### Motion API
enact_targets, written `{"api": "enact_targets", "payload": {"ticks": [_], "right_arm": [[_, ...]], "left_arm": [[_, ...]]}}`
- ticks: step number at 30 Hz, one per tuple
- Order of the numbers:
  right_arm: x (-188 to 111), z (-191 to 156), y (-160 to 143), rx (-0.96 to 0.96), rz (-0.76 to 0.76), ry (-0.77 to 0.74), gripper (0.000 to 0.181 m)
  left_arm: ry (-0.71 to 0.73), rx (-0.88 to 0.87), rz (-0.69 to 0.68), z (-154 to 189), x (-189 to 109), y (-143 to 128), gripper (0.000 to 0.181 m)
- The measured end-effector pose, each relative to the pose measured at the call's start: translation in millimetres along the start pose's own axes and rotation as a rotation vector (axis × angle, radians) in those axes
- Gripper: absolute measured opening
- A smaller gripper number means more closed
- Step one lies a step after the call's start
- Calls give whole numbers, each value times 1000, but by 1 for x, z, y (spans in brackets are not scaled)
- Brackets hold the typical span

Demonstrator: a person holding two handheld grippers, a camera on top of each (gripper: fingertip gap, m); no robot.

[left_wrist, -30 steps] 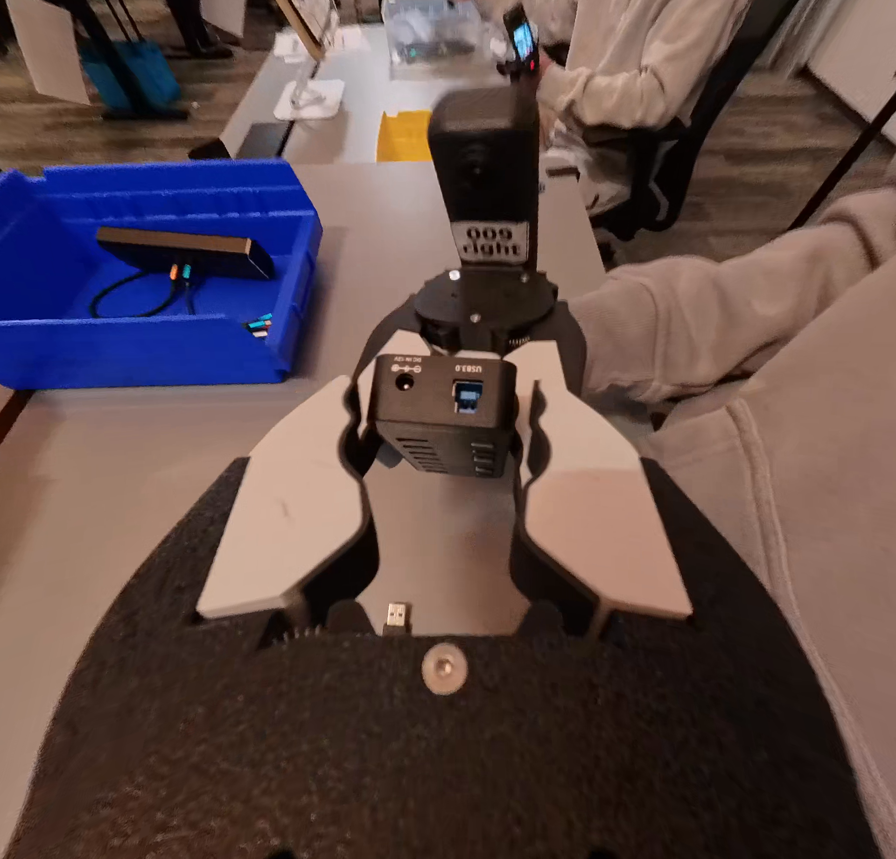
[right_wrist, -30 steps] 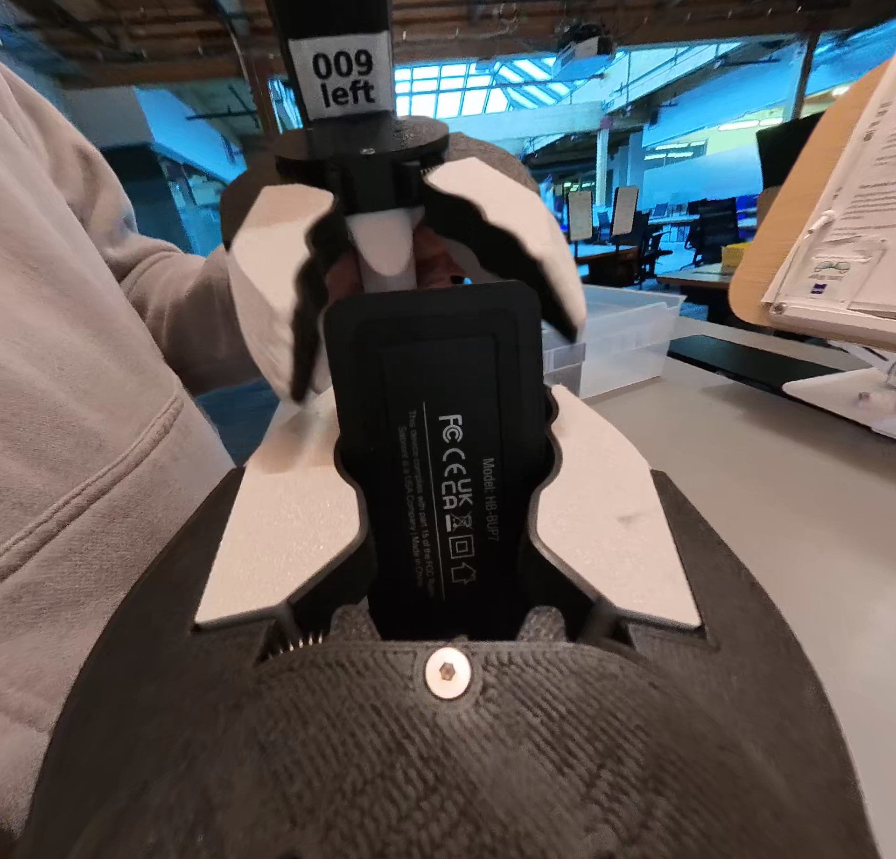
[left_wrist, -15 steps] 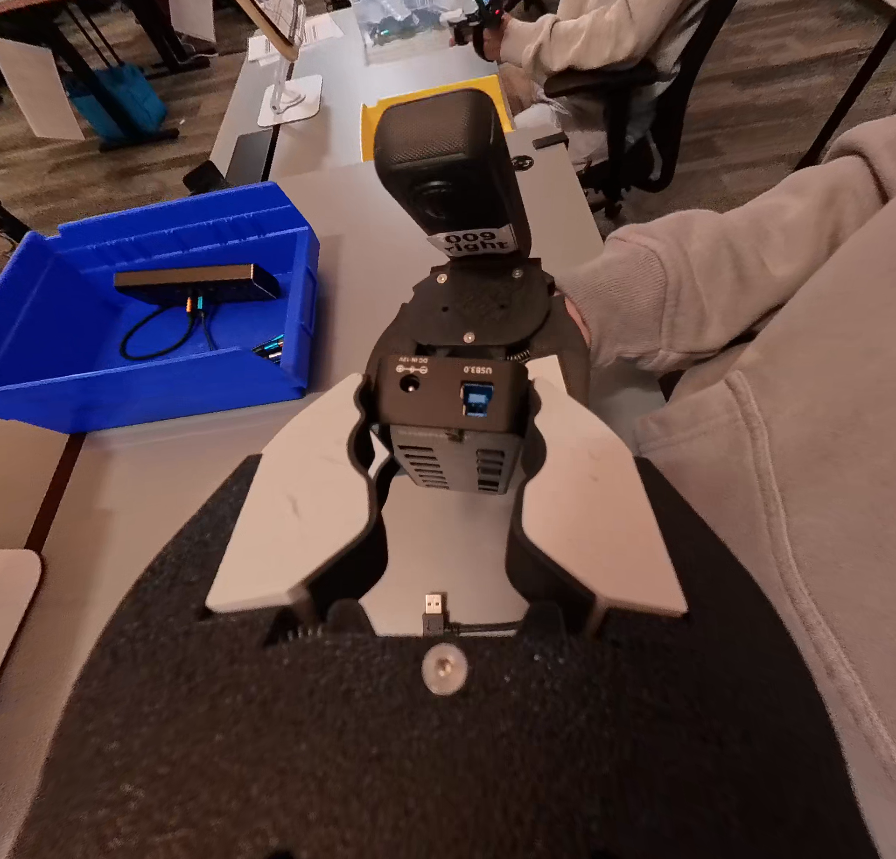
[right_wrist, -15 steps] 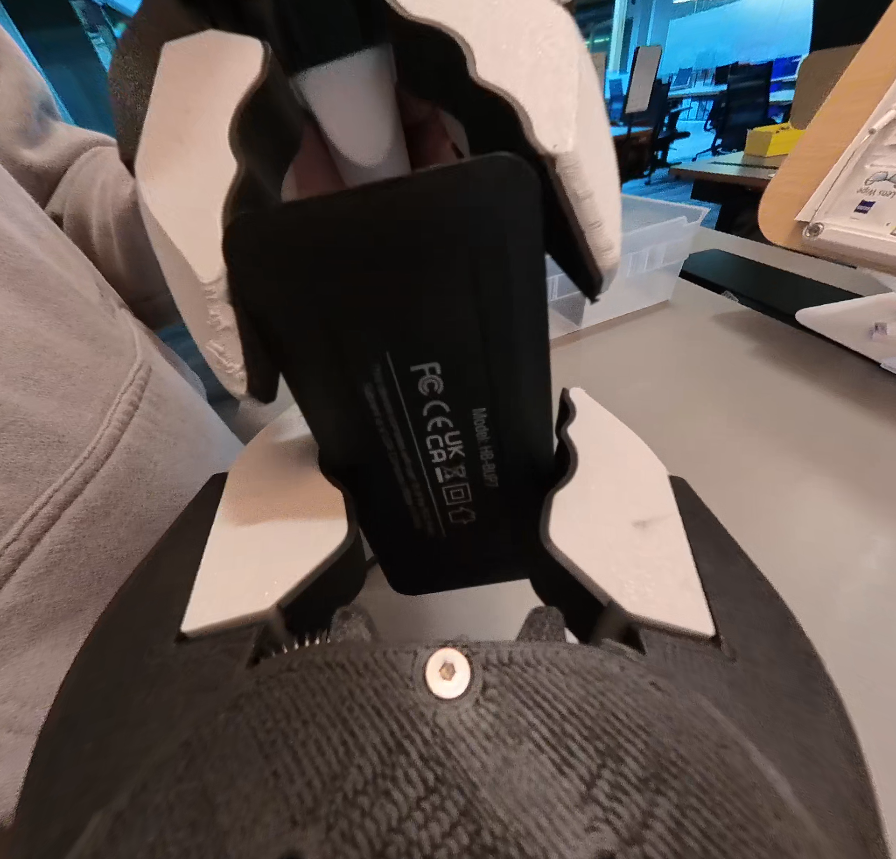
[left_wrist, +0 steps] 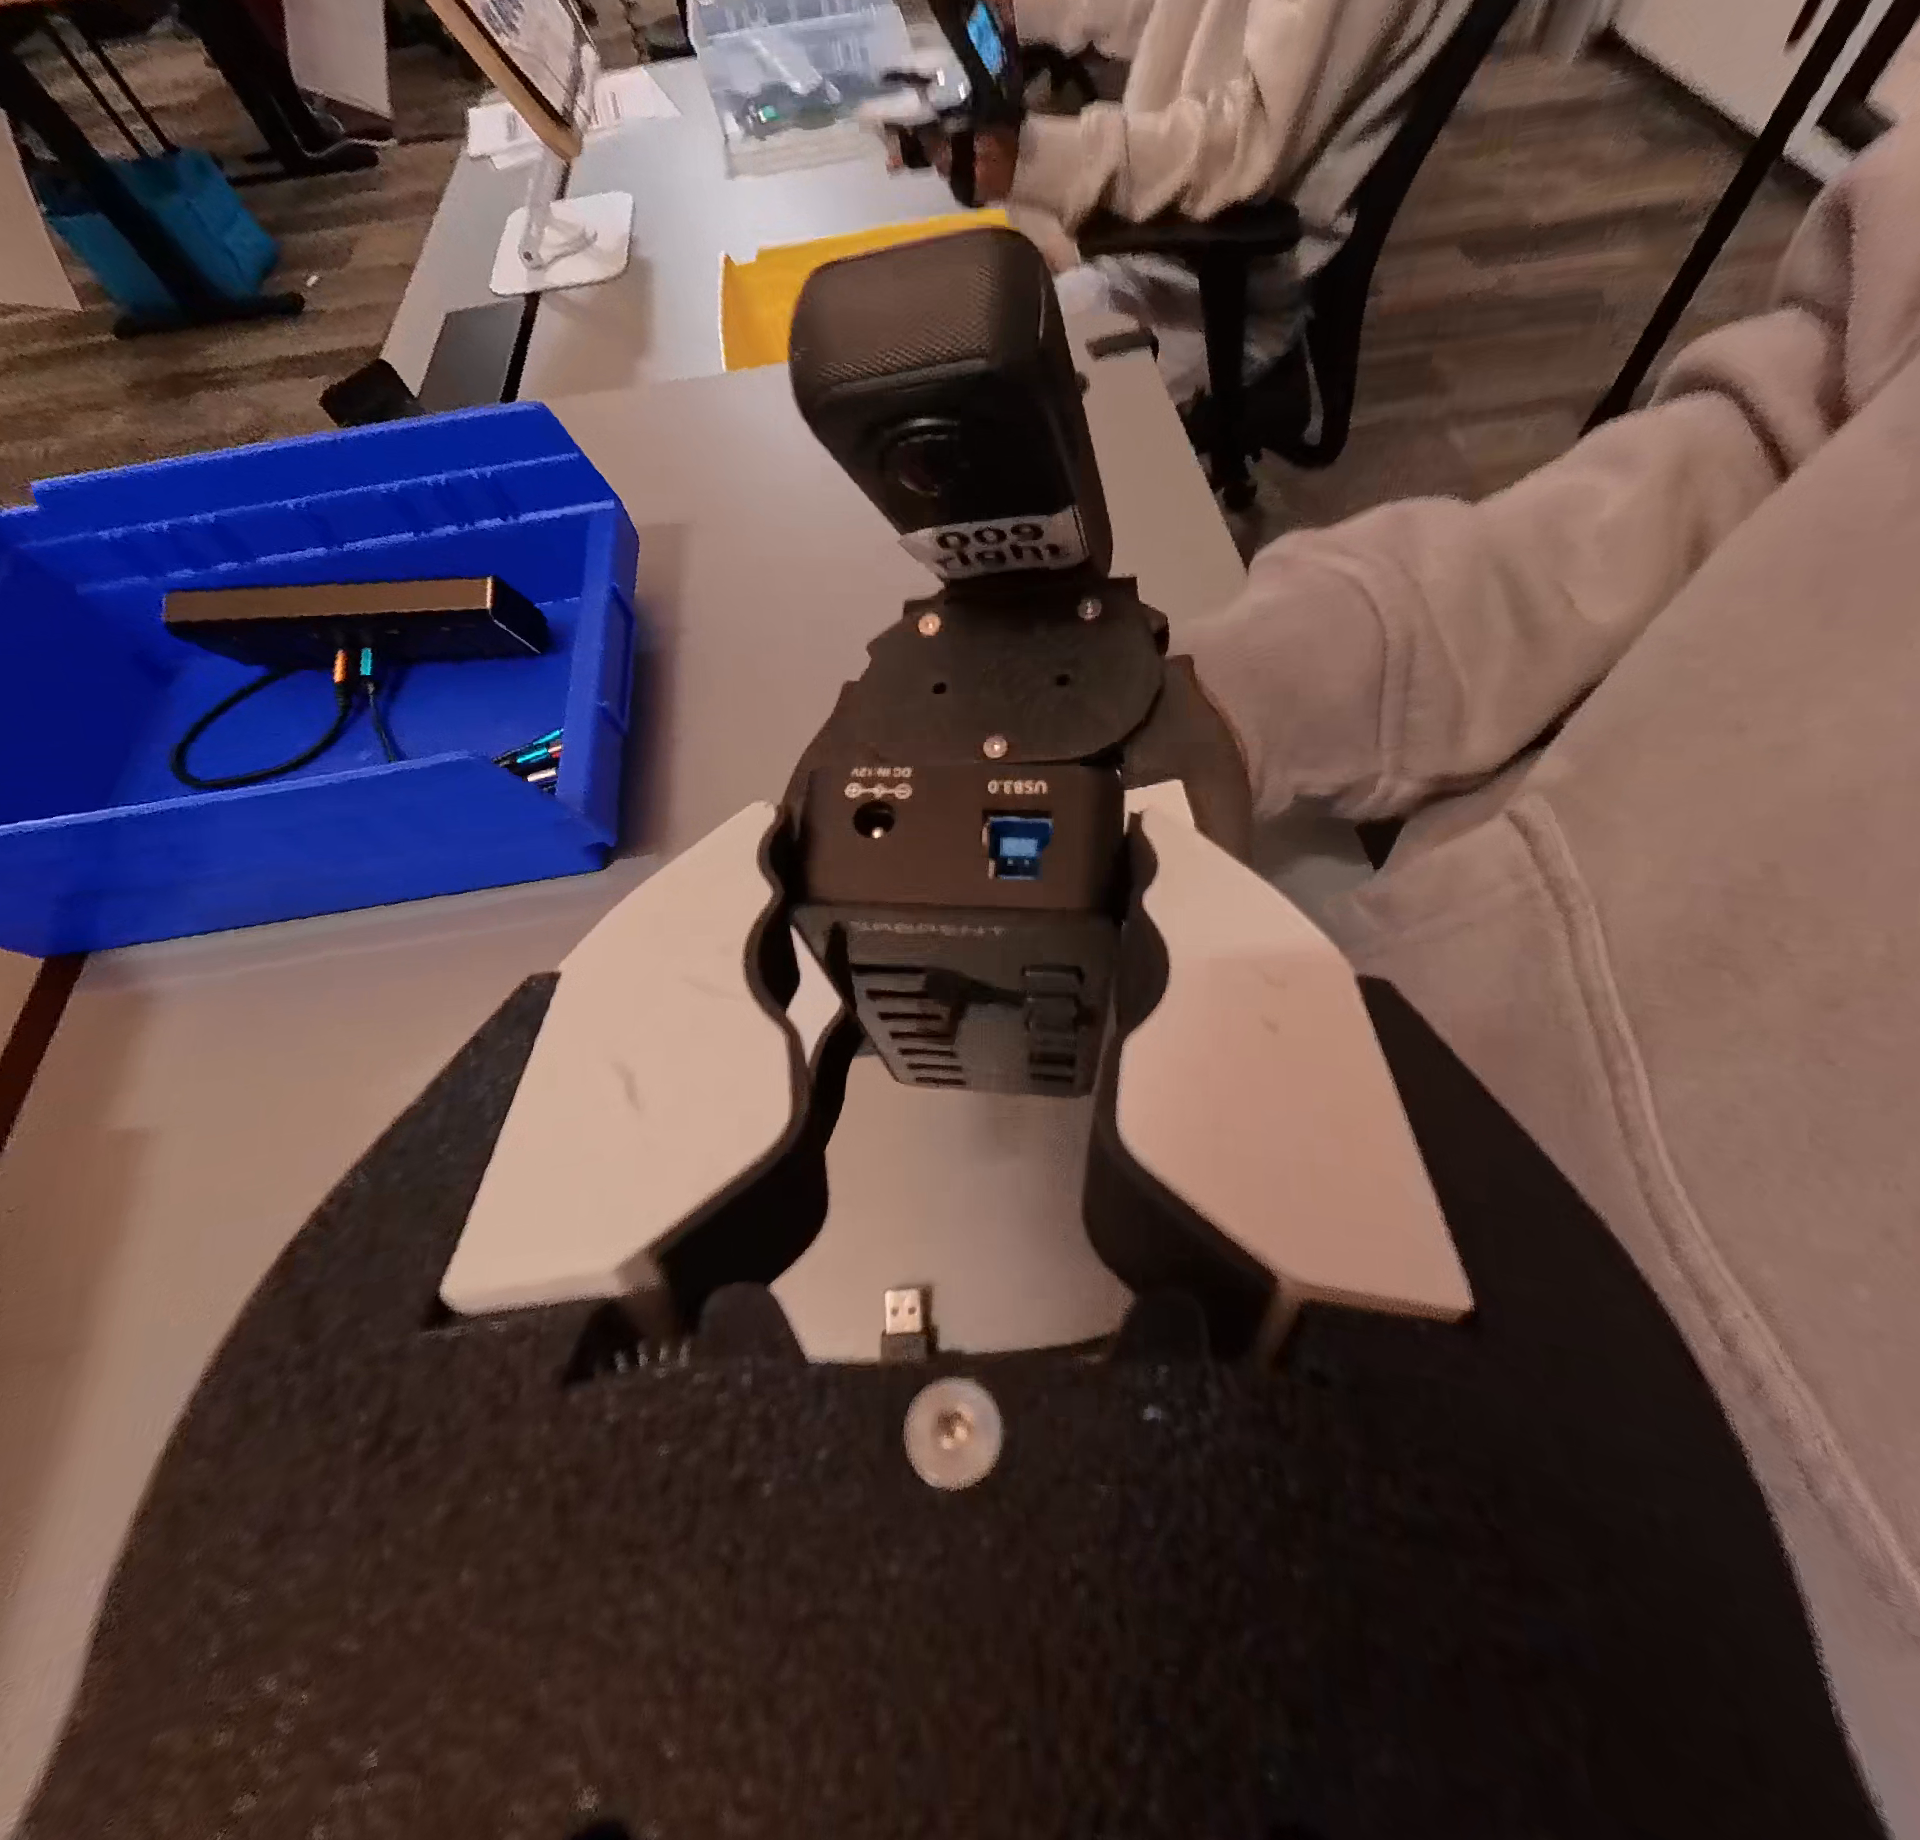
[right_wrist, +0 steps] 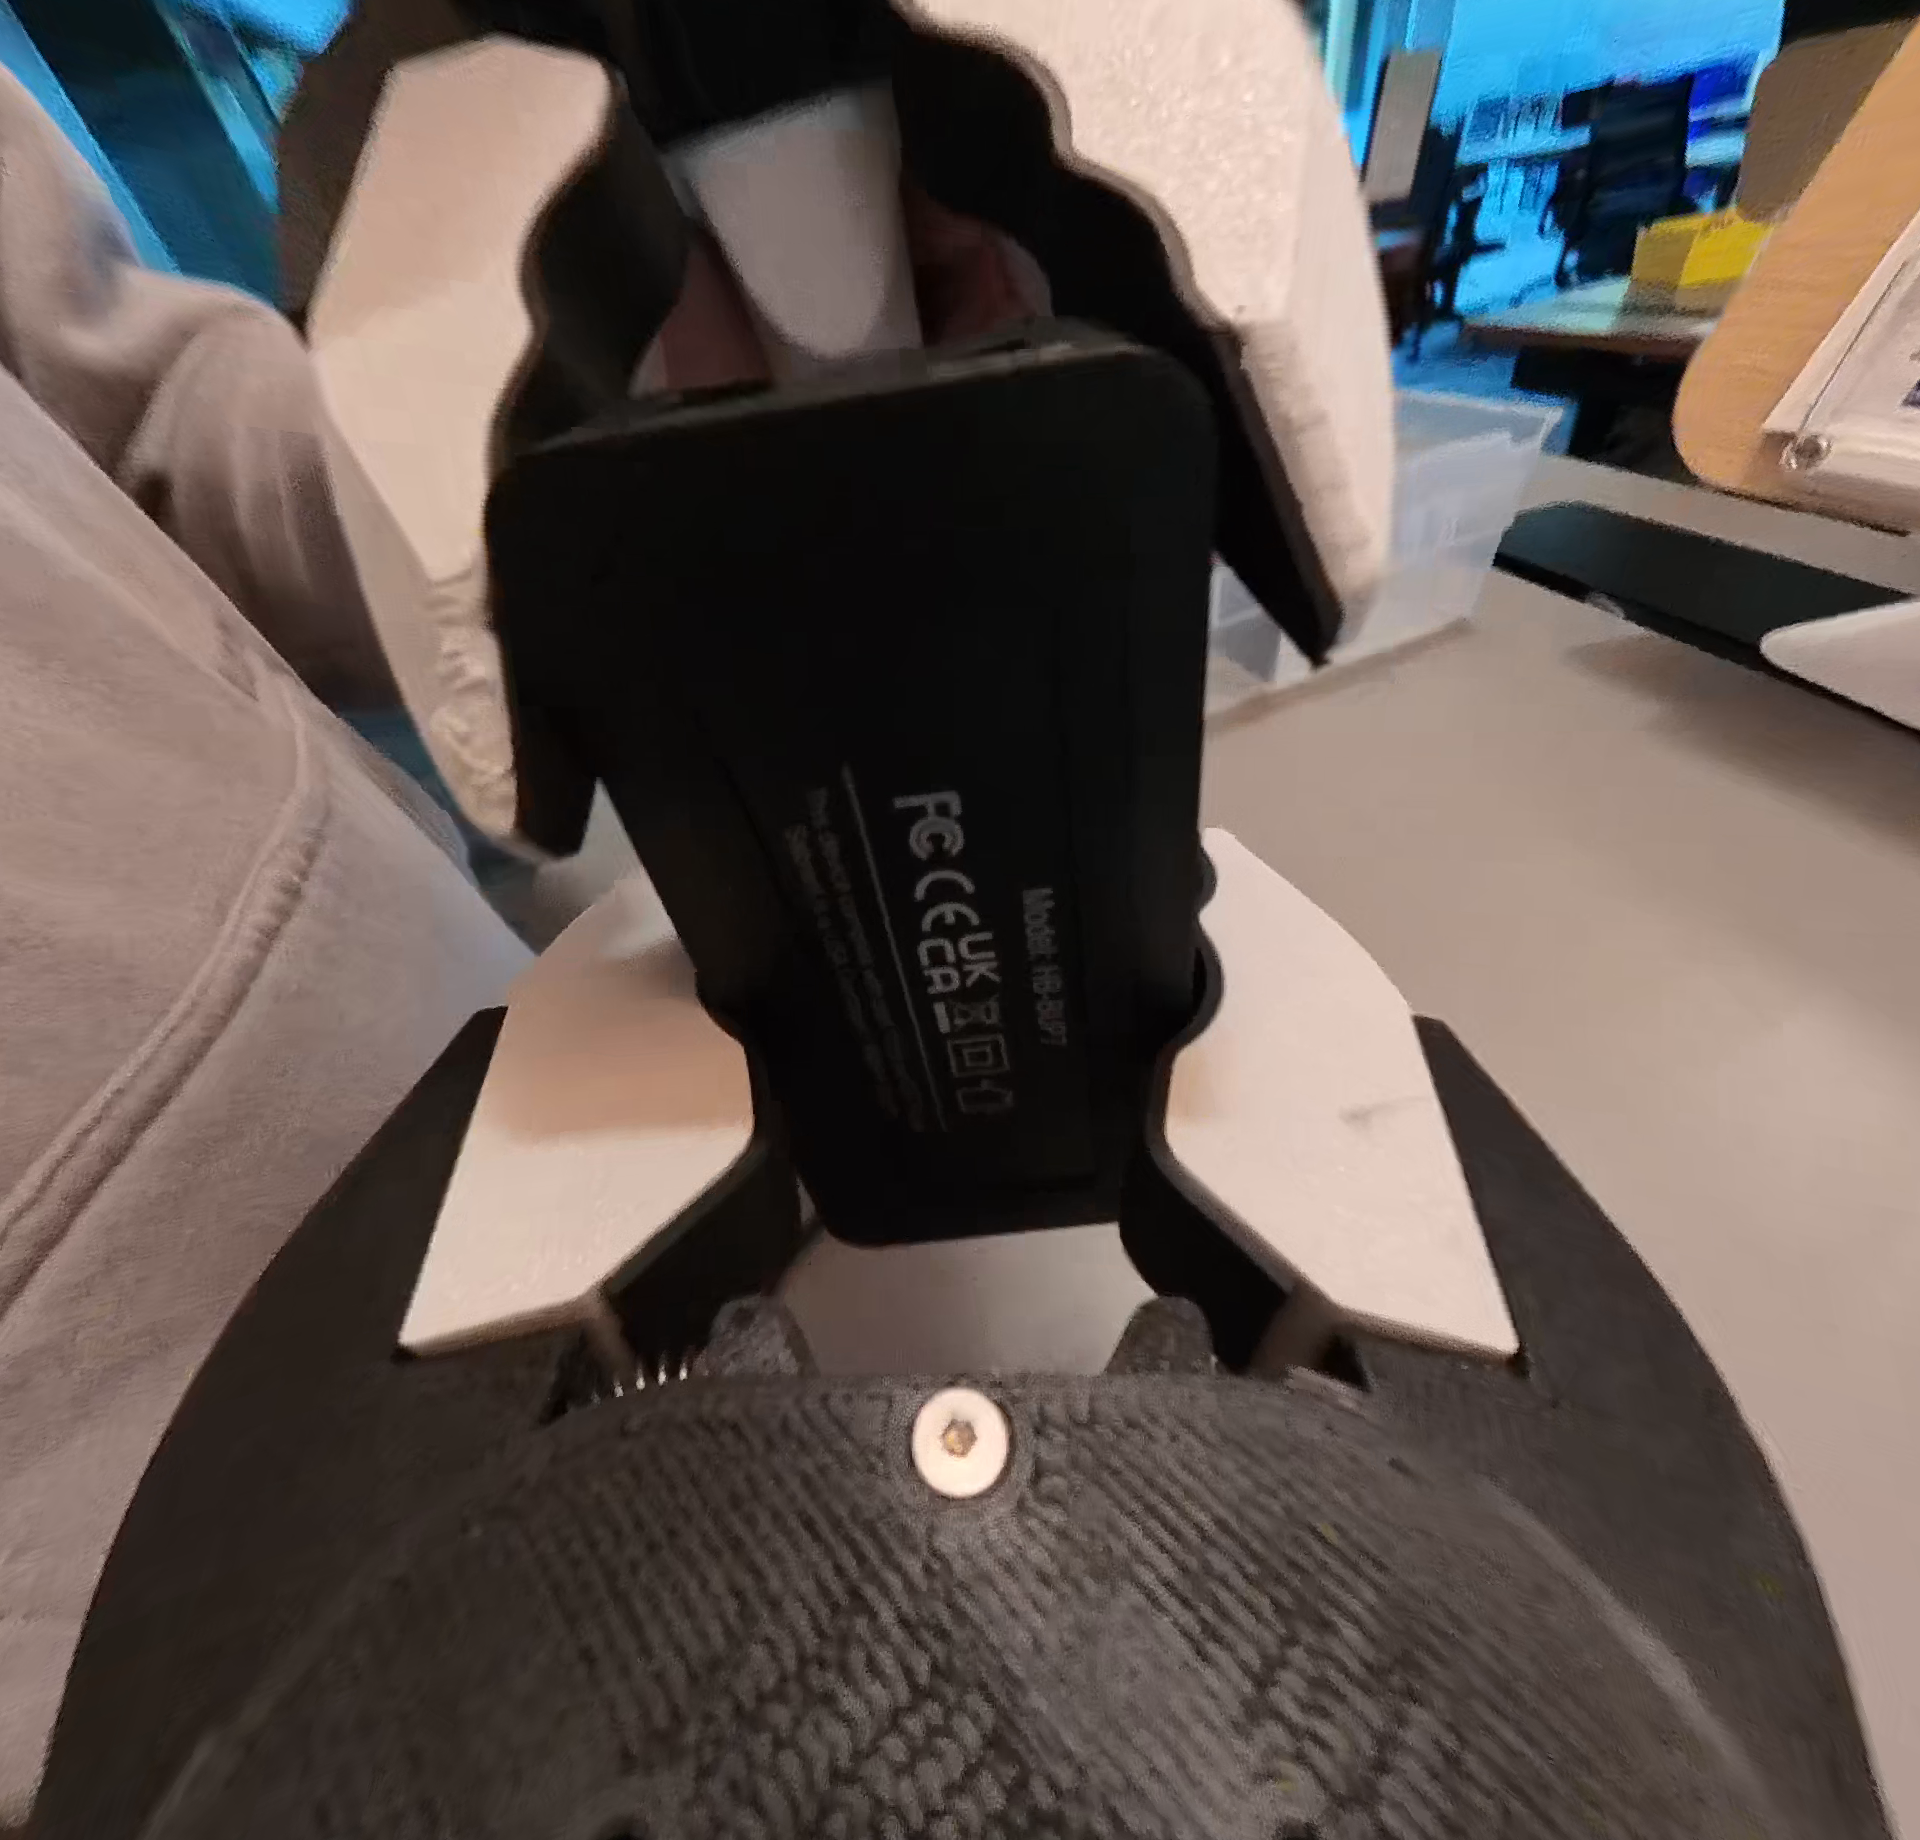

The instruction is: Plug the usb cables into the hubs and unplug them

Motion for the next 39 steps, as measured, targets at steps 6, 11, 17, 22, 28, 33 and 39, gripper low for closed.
{"api": "enact_targets", "payload": {"ticks": [6, 11, 17, 22, 28, 33, 39], "right_arm": [[-21, 13, -2, 27, 44, -60, 79], [-49, 27, -3, 40, 96, -145, 79], [-49, 24, -3, 34, 124, -108, 80], [-41, 18, -7, 44, 125, -55, 80], [-39, 16, -10, 43, 115, -39, 80], [-42, 17, -9, 62, 160, -31, 80], [-45, 12, -6, 79, 245, 43, 80]], "left_arm": [[163, -83, 57, -17, -31, -8, 66], [235, -175, -261, -22, -25, -105, 52], [251, -100, -508, -13, 1, -176, 44], [219, -66, -536, -15, 13, -185, 38], [173, -102, -528, -14, 18, -190, 25], [166, -153, -496, -15, 17, -192, 16], [154, -238, -472, -8, 12, -174, 16]]}}
Point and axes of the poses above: each gripper's, where its closed fingertips meet, x out along the fingers, y out of its top, z = x × y across the jaws, the point moved 4 cm from there along -x, back along the fingers, and after that the axes turned 1 degree about -y, right-handed, at the moved point
